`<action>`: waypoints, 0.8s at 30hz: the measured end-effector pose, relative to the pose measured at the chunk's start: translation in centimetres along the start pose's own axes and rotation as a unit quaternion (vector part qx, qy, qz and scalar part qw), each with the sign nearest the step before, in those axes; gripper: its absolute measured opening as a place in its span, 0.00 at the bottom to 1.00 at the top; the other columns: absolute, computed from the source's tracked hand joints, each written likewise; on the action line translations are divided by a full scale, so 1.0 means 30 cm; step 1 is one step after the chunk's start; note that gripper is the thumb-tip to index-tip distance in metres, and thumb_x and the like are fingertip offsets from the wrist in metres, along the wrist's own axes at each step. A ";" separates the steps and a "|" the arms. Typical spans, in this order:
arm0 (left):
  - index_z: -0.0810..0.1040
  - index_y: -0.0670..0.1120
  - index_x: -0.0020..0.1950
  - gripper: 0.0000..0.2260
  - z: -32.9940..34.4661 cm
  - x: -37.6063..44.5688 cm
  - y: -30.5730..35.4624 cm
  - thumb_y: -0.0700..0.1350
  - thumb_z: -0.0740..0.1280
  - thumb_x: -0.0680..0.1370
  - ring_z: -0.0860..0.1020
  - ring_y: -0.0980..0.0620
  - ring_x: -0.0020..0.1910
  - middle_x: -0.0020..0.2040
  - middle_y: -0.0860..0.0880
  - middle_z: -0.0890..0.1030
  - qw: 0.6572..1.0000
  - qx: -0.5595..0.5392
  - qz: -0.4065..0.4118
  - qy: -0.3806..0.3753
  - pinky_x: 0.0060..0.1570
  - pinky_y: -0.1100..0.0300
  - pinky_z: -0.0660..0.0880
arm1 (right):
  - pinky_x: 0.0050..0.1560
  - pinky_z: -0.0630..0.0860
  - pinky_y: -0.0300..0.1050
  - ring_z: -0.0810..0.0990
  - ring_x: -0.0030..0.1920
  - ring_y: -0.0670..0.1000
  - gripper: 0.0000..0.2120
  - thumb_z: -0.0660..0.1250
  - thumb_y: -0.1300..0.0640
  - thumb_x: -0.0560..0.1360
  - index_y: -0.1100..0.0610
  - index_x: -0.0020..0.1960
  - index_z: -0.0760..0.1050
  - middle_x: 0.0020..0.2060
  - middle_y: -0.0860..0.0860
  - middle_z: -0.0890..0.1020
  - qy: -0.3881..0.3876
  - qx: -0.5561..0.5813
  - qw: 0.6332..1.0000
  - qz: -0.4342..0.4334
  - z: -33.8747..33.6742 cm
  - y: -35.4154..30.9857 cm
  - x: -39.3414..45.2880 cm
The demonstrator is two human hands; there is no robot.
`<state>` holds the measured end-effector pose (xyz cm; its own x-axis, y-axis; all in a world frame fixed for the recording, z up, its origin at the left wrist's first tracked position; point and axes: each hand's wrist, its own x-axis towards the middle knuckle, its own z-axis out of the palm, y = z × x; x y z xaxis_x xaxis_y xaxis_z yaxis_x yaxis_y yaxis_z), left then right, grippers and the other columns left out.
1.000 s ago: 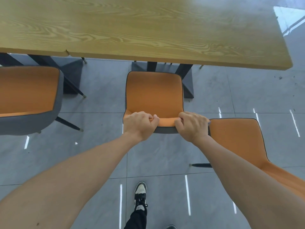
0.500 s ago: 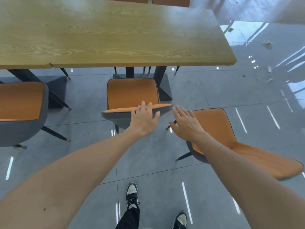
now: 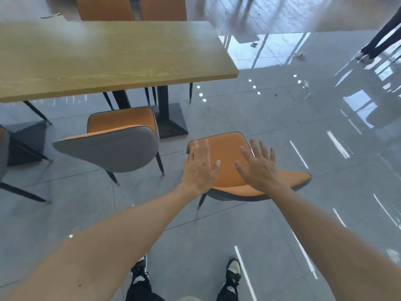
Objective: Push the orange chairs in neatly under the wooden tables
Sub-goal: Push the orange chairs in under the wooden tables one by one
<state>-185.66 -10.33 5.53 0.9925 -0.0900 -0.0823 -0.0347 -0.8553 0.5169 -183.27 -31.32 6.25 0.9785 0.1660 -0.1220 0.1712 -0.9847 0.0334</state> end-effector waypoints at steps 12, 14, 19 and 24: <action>0.79 0.46 0.61 0.25 0.548 -0.001 0.495 0.60 0.50 0.83 0.74 0.40 0.65 0.63 0.41 0.79 0.985 -0.003 -0.109 -0.134 0.66 0.42 0.64 | 0.72 0.57 0.64 0.68 0.69 0.55 0.17 0.51 0.43 0.81 0.49 0.54 0.76 0.62 0.50 0.78 -0.073 0.082 0.993 -0.046 0.315 0.592 -0.157; 0.80 0.47 0.54 0.25 0.589 -0.005 0.498 0.60 0.49 0.83 0.78 0.41 0.57 0.55 0.44 0.82 0.982 -0.003 -0.123 -0.143 0.61 0.45 0.68 | 0.69 0.62 0.58 0.74 0.61 0.53 0.19 0.52 0.41 0.79 0.49 0.49 0.78 0.53 0.47 0.82 -0.045 0.103 0.992 -0.056 0.341 0.620 -0.150; 0.79 0.48 0.50 0.23 0.630 0.048 0.457 0.58 0.48 0.81 0.79 0.43 0.49 0.49 0.46 0.83 0.977 0.004 -0.137 -0.166 0.55 0.47 0.74 | 0.39 0.65 0.45 0.76 0.38 0.52 0.21 0.51 0.43 0.76 0.53 0.32 0.72 0.34 0.48 0.79 -0.044 0.095 0.992 -0.076 0.359 0.659 -0.053; 0.75 0.45 0.32 0.22 0.647 0.065 0.373 0.55 0.52 0.78 0.76 0.47 0.34 0.31 0.49 0.78 0.987 -0.029 -0.135 -0.085 0.36 0.54 0.67 | 0.28 0.56 0.39 0.64 0.21 0.52 0.19 0.54 0.52 0.71 0.55 0.22 0.63 0.19 0.51 0.70 0.083 0.116 0.986 -0.088 0.398 0.592 -0.022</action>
<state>-186.38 -29.98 -5.39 0.9307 0.0479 -0.3626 0.2392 -0.8297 0.5043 -182.24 -49.56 -4.92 0.9448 0.3223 0.0597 0.3276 -0.9228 -0.2029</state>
